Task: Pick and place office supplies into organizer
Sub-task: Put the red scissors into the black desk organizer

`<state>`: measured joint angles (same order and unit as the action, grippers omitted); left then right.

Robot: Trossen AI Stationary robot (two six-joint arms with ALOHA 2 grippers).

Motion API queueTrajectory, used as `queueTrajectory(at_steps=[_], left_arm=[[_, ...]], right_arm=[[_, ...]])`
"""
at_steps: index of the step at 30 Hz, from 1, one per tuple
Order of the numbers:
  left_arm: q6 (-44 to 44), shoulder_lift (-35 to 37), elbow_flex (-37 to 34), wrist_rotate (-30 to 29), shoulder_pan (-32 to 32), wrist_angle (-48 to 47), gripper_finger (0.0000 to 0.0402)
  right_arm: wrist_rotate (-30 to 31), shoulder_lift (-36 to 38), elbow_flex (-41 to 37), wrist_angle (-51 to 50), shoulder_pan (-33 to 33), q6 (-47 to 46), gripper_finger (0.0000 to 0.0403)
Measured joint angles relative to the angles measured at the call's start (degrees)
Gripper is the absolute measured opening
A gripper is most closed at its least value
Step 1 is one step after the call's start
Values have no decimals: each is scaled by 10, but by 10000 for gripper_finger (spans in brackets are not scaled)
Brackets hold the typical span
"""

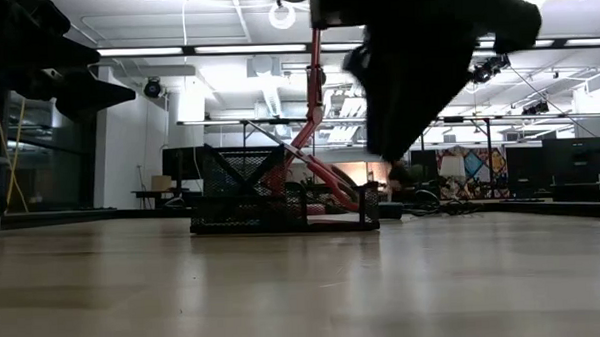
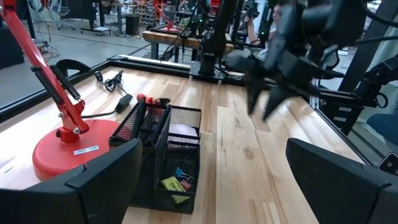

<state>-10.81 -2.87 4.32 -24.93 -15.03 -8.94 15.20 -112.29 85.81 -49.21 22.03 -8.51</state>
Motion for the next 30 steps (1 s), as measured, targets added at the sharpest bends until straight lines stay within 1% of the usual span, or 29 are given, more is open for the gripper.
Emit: queueTrajectory(at_steps=[3,4,7,8,12,14,17,21,23,25,28,30], left_arm=[[0,0,0,0,0,0,381],[0,0,0,0,0,0,381],[0,0,0,0,0,0,381],[0,0,0,0,0,0,381],[0,0,0,0,0,1,381],[0,0,0,0,0,-1,381],[0,0,0,0,0,0,381],[0,-1,0,0,0,0,381],[0,-1,0,0,0,1,381],[0,-1,0,0,0,-1,381],[0,-1,0,0,0,0,381],[0,-1,0,0,0,0,381]], right_arm=[[-11,1,-42,149,10,28,146],[-21,3,-51,187,14,46,146],[-19,8,-79,306,23,92,140],[-25,14,-89,326,24,107,137],[-11,63,-143,394,13,133,125],[18,97,-185,420,8,144,117],[49,160,-250,413,1,146,104],[45,267,-328,429,-30,149,96],[36,305,-362,424,-60,153,98],[27,325,-388,438,-91,157,105],[20,336,-429,500,-136,197,124],[2,336,-447,541,-167,219,143]])
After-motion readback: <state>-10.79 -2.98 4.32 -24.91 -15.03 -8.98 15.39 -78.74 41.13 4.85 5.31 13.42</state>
